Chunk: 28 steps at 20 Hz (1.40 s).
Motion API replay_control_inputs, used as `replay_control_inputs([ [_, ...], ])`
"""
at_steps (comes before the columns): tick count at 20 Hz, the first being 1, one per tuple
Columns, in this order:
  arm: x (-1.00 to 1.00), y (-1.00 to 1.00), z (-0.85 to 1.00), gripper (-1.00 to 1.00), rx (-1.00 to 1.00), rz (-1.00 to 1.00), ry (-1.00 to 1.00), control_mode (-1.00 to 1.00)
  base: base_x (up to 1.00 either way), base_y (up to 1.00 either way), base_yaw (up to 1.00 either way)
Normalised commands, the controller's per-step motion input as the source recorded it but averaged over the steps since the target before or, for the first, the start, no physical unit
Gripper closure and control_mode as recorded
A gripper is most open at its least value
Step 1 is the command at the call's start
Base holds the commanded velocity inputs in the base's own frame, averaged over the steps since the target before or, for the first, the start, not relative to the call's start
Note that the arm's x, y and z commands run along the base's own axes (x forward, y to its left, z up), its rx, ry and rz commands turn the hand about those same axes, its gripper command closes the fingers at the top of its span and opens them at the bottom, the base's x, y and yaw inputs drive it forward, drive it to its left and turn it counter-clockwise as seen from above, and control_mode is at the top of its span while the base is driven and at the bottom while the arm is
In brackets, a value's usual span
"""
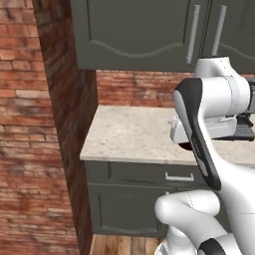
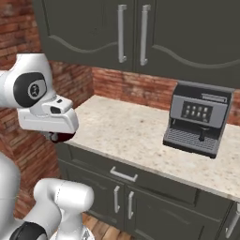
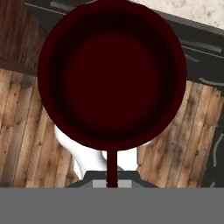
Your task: Clear the mugs and bowl far away from the sink.
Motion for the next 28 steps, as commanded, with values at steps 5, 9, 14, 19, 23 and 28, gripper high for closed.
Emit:
replay_control_inputs([
  [5, 0.00, 0.00, 0.00, 1.00, 0.00, 0.00, 0.00, 1.00, 0.46, 0.00, -0.35],
  [9, 0.00, 0.00, 0.00, 1.00, 0.00, 0.00, 0.00, 1.00, 0.59, 0.00, -0.33],
  [14, 0.00, 0.00, 0.00, 1.00, 0.00, 0.00, 0.00, 1.00, 0.49, 0.00, -0.27],
  [19, 0.00, 0.00, 0.00, 1.00, 0.00, 0.00, 0.00, 1.00, 0.31, -0.03, -0.17],
  [23, 0.00, 0.00, 0.00, 1.00, 0.00, 0.00, 0.00, 1.00, 0.49, 0.00, -0.10],
  [28, 0.00, 0.00, 0.00, 1.00, 0.00, 0.00, 0.00, 1.00, 0.30, 0.00, -0.08],
])
